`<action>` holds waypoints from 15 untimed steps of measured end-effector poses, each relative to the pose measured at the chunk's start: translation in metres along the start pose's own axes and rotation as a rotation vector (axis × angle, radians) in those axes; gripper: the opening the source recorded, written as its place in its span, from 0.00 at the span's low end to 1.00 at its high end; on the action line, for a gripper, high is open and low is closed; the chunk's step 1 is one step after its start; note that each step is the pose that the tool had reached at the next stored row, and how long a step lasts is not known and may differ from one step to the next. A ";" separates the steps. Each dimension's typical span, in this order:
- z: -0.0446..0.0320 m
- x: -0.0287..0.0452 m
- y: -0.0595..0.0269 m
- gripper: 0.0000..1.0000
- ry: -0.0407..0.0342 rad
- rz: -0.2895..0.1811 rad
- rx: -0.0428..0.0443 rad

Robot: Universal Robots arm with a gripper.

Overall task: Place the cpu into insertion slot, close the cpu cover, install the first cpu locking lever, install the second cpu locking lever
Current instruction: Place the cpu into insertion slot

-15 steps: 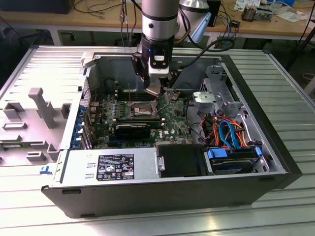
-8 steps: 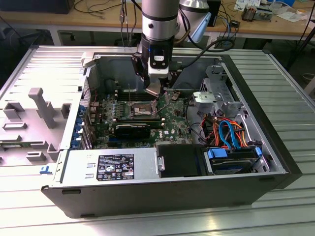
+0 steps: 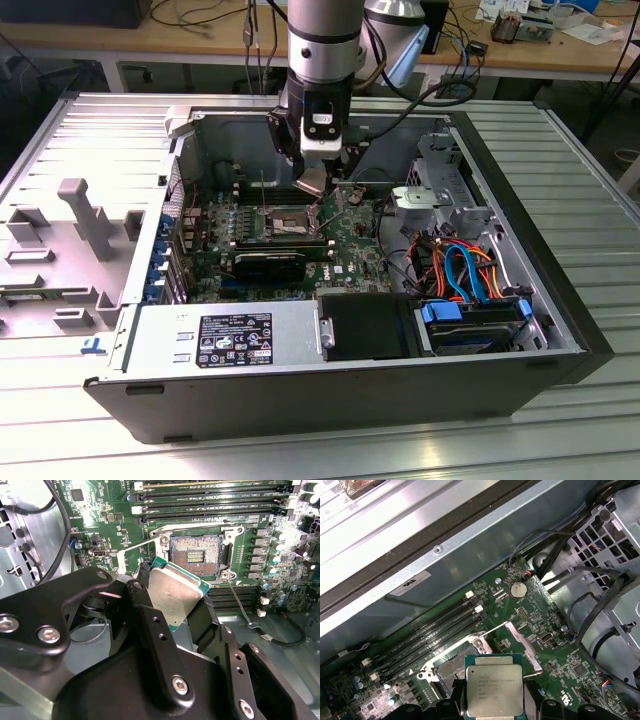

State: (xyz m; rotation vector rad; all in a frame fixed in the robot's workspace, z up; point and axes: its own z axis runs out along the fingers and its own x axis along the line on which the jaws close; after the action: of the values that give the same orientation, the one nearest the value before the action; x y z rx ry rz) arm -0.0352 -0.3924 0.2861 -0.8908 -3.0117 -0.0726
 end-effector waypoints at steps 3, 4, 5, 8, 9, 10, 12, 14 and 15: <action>0.0002 0.0000 0.0000 0.55 -0.0001 0.003 -0.0001; 0.0003 0.0000 0.0000 0.55 -0.0002 0.004 -0.0001; 0.0004 0.0000 0.0000 0.55 -0.0002 0.005 -0.0001; 0.0005 0.0000 0.0000 0.55 -0.0003 0.007 -0.0001; 0.0006 0.0000 0.0000 0.55 -0.0003 0.008 -0.0001; 0.0006 0.0000 0.0000 0.55 -0.0004 0.009 -0.0001; 0.0007 0.0000 0.0000 0.55 -0.0005 0.011 -0.0001; 0.0008 0.0000 0.0000 0.55 -0.0005 0.012 -0.0002; 0.0009 0.0000 0.0000 0.55 -0.0005 0.013 -0.0001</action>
State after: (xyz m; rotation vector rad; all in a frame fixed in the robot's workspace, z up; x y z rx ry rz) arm -0.0352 -0.3924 0.2852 -0.9105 -3.0061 -0.0726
